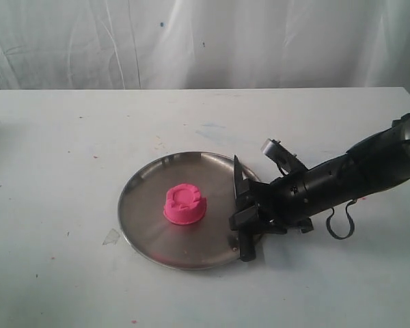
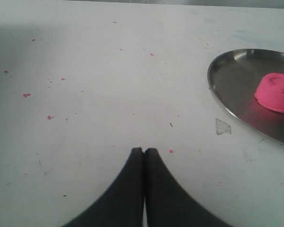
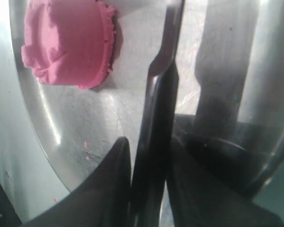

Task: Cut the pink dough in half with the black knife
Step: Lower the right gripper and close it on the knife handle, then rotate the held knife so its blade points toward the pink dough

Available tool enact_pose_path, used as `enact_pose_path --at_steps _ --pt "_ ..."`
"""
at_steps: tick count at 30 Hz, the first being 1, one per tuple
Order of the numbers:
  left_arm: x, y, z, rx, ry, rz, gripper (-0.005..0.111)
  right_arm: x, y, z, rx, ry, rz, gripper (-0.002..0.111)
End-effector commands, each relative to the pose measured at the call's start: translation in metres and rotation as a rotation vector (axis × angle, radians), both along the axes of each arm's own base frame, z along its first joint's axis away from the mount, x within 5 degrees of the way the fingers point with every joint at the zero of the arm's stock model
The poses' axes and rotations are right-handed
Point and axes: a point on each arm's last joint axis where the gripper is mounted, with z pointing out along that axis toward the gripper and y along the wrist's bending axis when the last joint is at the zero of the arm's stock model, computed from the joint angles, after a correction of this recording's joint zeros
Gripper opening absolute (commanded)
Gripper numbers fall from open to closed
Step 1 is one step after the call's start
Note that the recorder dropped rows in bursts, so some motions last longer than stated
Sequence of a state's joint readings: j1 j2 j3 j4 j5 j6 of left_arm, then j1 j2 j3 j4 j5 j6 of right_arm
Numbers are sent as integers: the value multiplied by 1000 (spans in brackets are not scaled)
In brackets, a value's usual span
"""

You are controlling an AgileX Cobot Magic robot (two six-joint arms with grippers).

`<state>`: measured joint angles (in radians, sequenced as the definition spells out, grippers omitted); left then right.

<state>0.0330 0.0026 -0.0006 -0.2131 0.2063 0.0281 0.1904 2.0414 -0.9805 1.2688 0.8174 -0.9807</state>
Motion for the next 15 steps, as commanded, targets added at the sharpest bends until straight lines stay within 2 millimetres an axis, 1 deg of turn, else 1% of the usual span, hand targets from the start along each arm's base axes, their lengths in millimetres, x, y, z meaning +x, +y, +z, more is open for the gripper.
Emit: enact_pose_path --at_steps 1,7,10,15 --pt "0 0 0 -6 2 2 0 -2 -5 -9 -71 -19 45 21" --pt "0 0 0 -6 2 2 0 2 -1 -1 -37 -32 71 21" --pt "0 0 0 -6 2 2 0 4 0 10 -23 -82 107 21" --pt "0 0 0 -6 2 2 0 6 0 30 -20 -146 119 21"
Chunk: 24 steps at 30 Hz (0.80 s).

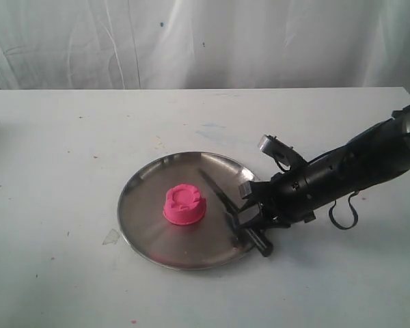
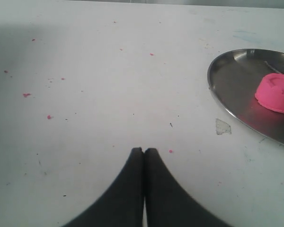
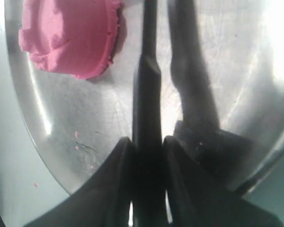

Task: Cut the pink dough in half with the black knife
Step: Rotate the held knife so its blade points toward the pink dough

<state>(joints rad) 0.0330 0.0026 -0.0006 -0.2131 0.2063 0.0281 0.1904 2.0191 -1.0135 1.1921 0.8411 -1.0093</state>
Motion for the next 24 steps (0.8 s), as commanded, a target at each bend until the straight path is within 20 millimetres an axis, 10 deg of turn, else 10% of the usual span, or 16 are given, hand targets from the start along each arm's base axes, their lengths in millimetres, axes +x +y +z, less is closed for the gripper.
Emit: enact_pose_path --at_steps 1,14,24 --pt "0 0 0 -6 2 2 0 2 0 24 2 -91 25 21" --pt "0 0 0 -6 2 2 0 0 -4 52 -43 -220 57 20" --pt "0 0 0 -6 2 2 0 3 -8 51 -111 -291 135 56"
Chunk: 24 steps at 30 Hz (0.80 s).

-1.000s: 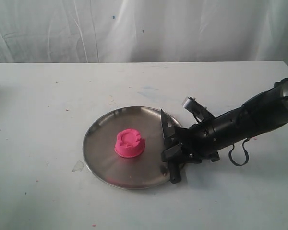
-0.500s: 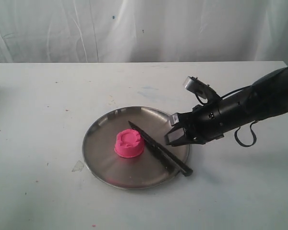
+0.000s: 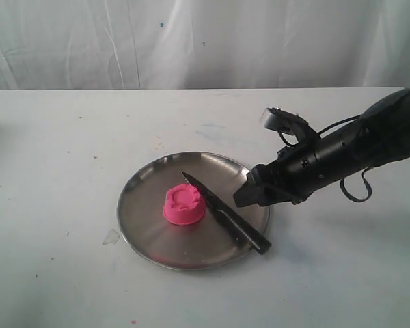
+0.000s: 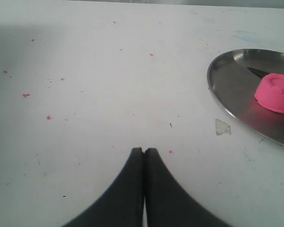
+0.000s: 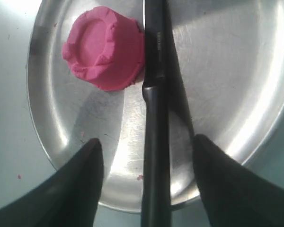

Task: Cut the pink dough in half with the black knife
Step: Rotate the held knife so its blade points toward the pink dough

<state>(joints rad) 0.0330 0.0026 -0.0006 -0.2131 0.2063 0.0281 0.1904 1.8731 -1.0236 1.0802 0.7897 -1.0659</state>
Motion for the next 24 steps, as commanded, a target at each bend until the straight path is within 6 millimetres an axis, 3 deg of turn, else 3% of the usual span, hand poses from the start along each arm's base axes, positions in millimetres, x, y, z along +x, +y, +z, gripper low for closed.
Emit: enact_pose_path --at_steps 1,16,24 --pt "0 0 0 -6 2 2 0 5 -2 5 -44 -61 58 56" --pt "0 0 0 -6 2 2 0 19 5 -27 -29 57 188 56" --pt "0 0 0 -6 2 2 0 18 6 -31 -27 70 193 56"
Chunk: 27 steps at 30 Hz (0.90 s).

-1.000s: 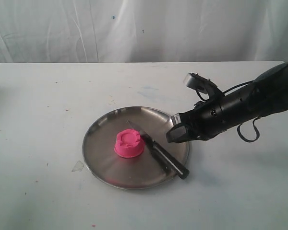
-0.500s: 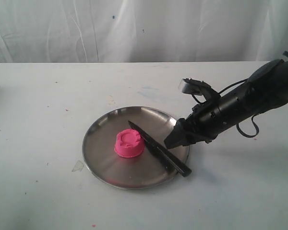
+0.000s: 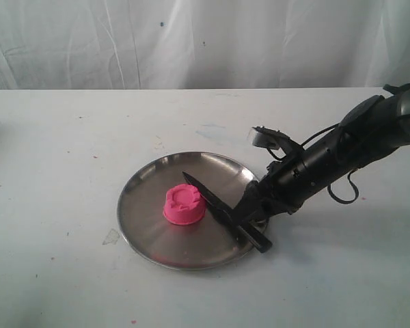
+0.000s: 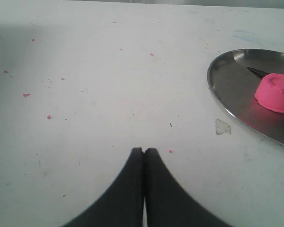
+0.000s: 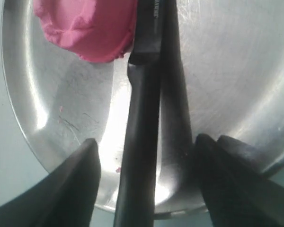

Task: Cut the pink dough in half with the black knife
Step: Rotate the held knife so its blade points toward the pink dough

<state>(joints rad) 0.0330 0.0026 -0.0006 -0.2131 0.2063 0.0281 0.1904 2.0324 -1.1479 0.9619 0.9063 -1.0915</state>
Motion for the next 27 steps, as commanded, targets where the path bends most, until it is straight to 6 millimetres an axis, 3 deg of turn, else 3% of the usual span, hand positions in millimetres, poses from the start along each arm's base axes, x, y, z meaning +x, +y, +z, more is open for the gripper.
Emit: enact_pose_path --at_steps 1,27 --pt "0 0 0 -6 2 2 0 0 1 1 10 -1 20 56" --pt "0 0 0 -6 2 2 0 -6 15 -16 10 62 96 52"
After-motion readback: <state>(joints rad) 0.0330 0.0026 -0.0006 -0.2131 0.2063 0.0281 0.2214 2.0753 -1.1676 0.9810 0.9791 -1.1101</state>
